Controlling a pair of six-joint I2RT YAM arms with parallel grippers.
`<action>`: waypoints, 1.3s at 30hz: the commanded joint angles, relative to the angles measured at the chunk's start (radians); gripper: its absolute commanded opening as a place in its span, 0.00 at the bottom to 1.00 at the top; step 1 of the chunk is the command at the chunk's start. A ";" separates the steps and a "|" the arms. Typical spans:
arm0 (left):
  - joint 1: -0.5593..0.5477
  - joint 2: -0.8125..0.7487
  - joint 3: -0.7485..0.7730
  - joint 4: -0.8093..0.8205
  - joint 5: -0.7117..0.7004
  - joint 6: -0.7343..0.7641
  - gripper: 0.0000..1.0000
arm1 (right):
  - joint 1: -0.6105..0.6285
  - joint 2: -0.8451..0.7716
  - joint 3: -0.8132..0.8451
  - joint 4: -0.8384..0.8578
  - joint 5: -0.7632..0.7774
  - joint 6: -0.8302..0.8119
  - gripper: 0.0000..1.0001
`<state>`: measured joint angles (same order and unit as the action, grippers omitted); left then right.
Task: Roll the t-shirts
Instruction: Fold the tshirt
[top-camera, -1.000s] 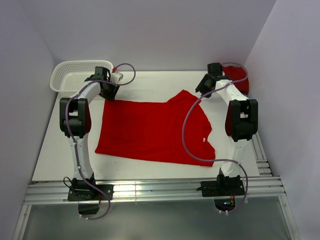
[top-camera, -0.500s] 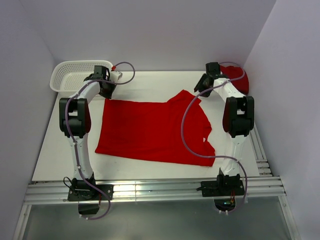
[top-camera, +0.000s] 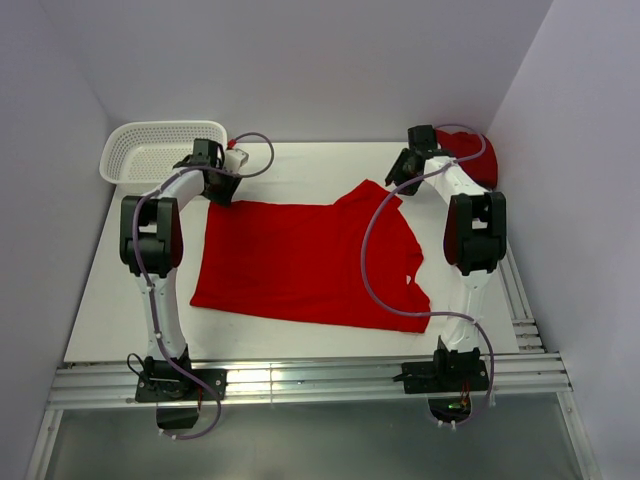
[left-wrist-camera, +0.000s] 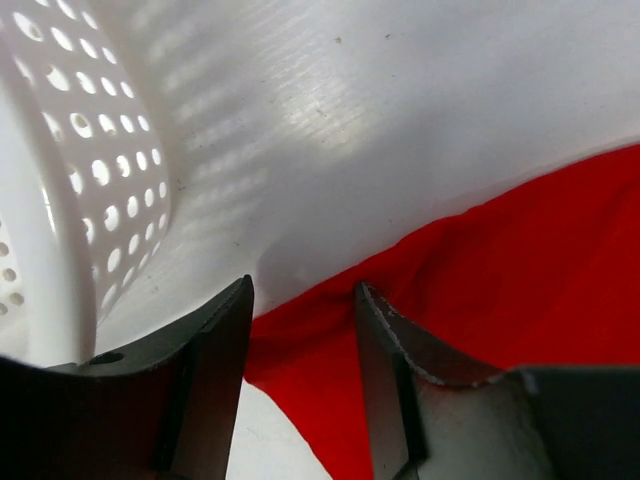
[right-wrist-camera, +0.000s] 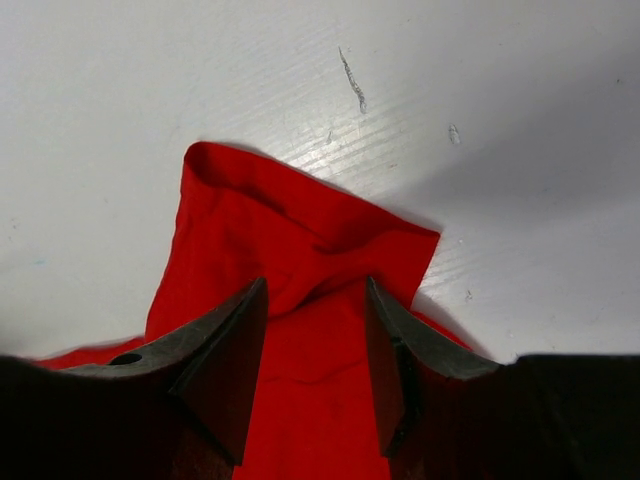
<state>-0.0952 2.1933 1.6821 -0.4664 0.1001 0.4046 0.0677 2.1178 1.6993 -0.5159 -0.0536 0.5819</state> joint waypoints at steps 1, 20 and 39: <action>-0.008 -0.058 -0.021 0.051 -0.037 0.011 0.50 | 0.007 -0.016 0.000 0.016 0.006 -0.013 0.51; -0.011 -0.063 -0.022 0.044 -0.016 0.008 0.00 | 0.050 0.128 0.232 -0.022 0.052 -0.134 0.52; -0.017 -0.069 -0.013 0.035 -0.010 0.013 0.00 | 0.156 0.352 0.516 -0.188 0.187 -0.171 0.50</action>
<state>-0.1062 2.1887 1.6634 -0.4442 0.0807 0.4061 0.2306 2.4619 2.1666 -0.6891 0.1062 0.4278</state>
